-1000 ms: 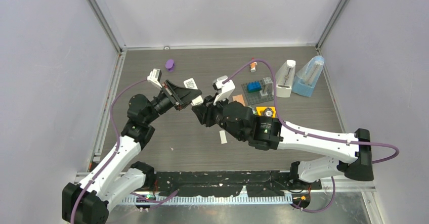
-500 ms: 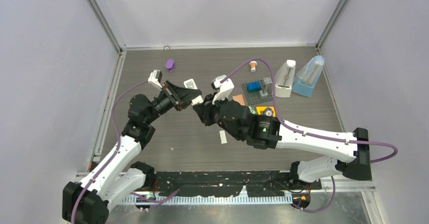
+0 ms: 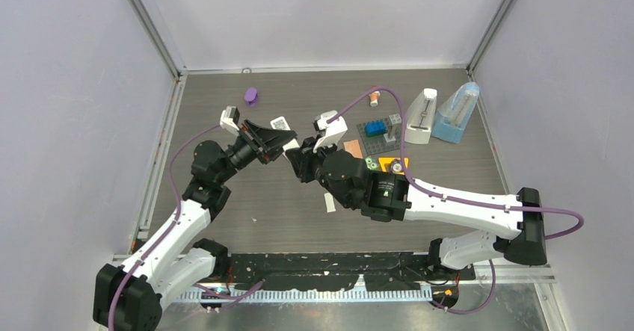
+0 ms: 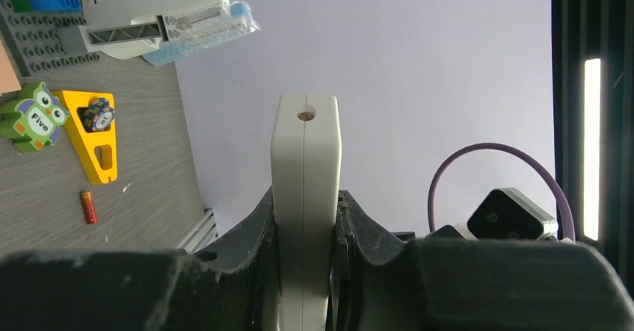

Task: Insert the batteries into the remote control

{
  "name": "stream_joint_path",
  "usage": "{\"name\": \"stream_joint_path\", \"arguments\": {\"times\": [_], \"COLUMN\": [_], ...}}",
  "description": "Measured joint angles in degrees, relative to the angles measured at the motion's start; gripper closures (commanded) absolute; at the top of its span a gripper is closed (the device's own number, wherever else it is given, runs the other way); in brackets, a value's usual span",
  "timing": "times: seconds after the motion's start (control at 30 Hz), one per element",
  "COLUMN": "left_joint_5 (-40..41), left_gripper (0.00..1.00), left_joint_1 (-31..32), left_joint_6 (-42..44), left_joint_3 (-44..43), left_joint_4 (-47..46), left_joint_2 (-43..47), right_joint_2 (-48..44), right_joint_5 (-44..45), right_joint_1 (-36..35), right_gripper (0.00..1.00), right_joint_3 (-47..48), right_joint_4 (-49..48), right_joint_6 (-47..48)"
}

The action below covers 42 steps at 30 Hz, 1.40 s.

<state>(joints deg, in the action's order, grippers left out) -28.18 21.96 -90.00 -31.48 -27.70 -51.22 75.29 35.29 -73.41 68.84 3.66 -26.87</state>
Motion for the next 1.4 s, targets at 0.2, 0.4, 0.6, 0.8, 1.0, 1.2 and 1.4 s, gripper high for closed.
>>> {"name": "stream_joint_path", "arguments": {"times": [0.2,0.4,0.6,0.8,1.0,1.2,1.4], "left_joint_5": [0.5,1.0,1.4,1.5,0.3,-1.1,-3.1], "left_gripper": [1.00,1.00,1.00,1.00,1.00,1.00,1.00], "left_joint_1": [-0.3,-0.4,-0.7,-0.7,-0.7,-0.5,0.3], "left_joint_6": [-0.7,-1.3,-1.4,-1.3,-1.2,-1.7,-2.7], "left_joint_3": [0.2,0.2,0.2,0.3,0.3,0.3,0.3], "left_joint_4": [0.0,0.0,0.0,0.1,0.1,0.1,0.1], "left_joint_2": [-0.1,-0.1,-0.1,-0.4,-0.6,-0.7,-0.8], "right_joint_2": [0.7,1.5,2.0,1.3,-0.2,-0.7,-0.7], "right_joint_5": [1.5,2.7,3.1,3.0,1.4,-1.0,-3.1], "right_joint_1": [0.0,0.0,0.0,0.0,0.0,0.0,0.1], "right_gripper": [0.92,0.91,0.89,0.85,0.82,0.75,0.74], "right_joint_3": [0.0,0.0,-0.1,-3.3,-7.7,-9.5,-9.6], "right_joint_4": [-1.5,-3.5,-4.7,-9.3,-16.1,-20.4,-21.6], "right_joint_6": [0.0,0.6,1.4,2.6,5.7,8.9,9.2]}}
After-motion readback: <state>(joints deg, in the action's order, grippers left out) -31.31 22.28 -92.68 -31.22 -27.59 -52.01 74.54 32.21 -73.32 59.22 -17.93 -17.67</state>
